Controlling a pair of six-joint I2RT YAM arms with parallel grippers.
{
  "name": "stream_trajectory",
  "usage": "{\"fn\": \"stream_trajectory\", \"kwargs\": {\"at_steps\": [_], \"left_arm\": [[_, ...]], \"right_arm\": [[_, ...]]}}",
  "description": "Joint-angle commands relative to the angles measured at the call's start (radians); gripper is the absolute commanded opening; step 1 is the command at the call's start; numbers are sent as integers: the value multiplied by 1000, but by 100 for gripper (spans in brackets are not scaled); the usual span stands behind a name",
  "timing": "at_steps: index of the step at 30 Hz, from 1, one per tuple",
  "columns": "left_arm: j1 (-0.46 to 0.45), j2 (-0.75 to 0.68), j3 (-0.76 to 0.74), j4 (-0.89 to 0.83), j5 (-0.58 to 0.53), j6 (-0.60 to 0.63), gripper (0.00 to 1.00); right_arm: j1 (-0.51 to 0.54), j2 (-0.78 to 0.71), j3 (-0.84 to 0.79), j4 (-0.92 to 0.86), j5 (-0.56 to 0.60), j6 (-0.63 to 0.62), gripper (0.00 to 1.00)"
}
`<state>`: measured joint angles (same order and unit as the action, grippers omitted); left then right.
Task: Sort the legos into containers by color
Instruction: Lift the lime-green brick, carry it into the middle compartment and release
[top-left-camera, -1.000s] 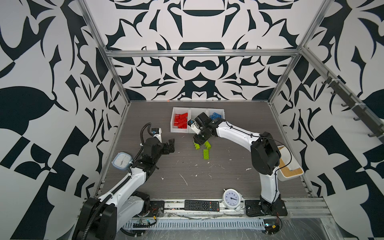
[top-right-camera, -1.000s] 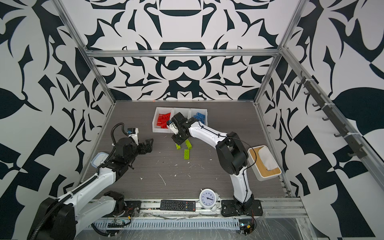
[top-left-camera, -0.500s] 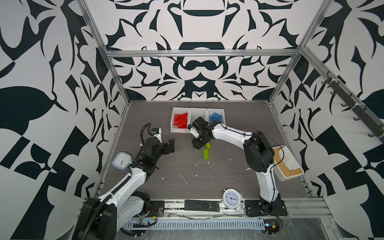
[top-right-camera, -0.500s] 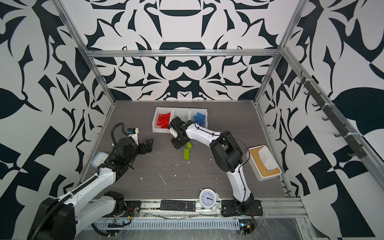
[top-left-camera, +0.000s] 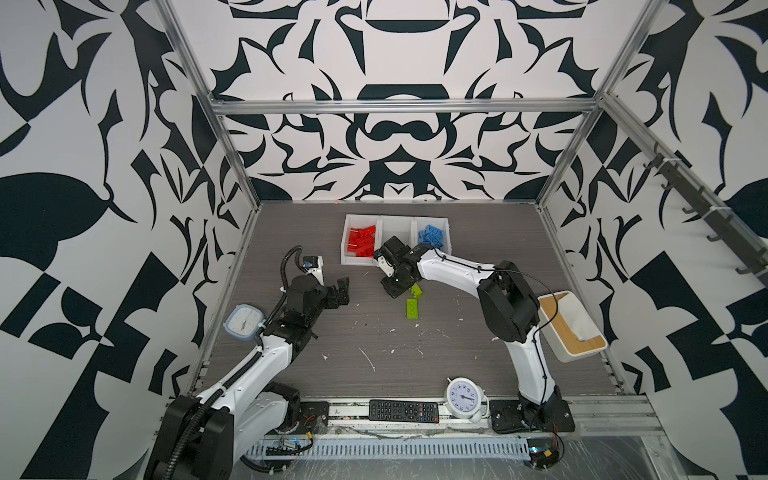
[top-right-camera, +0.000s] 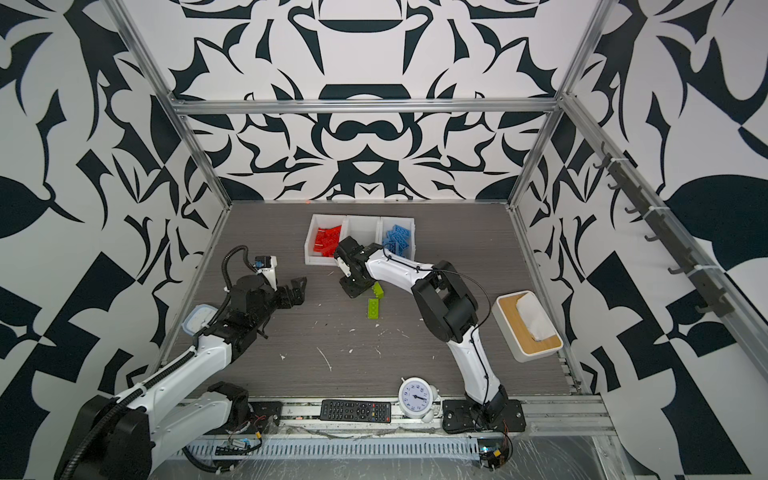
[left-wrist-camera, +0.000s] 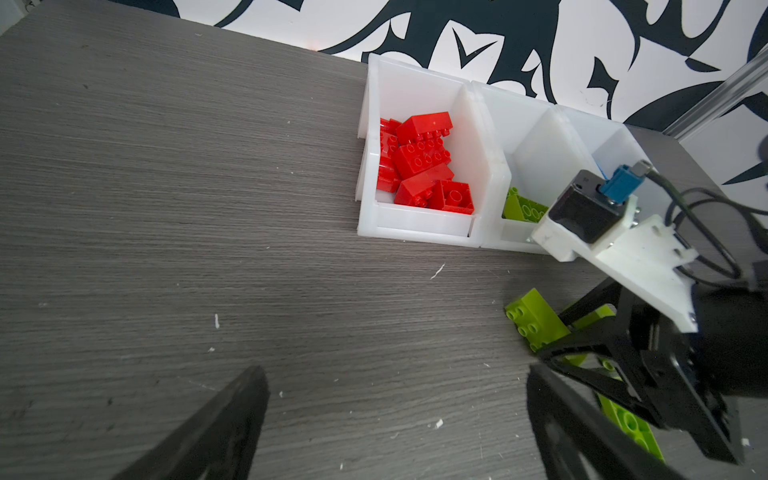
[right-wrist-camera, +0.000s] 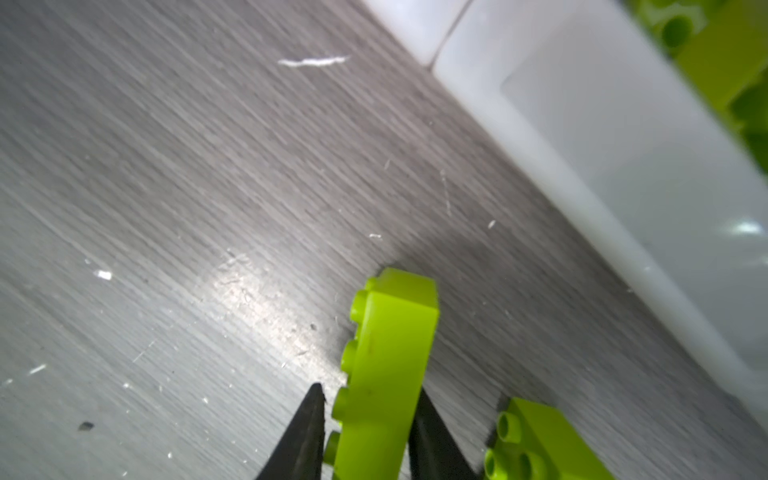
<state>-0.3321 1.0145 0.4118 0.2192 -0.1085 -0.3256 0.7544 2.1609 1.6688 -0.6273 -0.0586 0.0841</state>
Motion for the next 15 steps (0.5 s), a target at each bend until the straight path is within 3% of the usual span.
{"fn": "stream_trajectory", "kwargs": {"at_steps": [1, 6, 15], "left_arm": [[4, -10, -8, -3, -1, -9, 100], [4, -10, -8, -3, -2, -9, 100], [4, -14, -10, -2, 1, -12, 100]], "right_arm": [[3, -27, 30, 6, 23, 9, 31], [2, -90, -6, 50, 56, 26, 23], [-18, -185, 8, 96, 92, 40, 20]]}}
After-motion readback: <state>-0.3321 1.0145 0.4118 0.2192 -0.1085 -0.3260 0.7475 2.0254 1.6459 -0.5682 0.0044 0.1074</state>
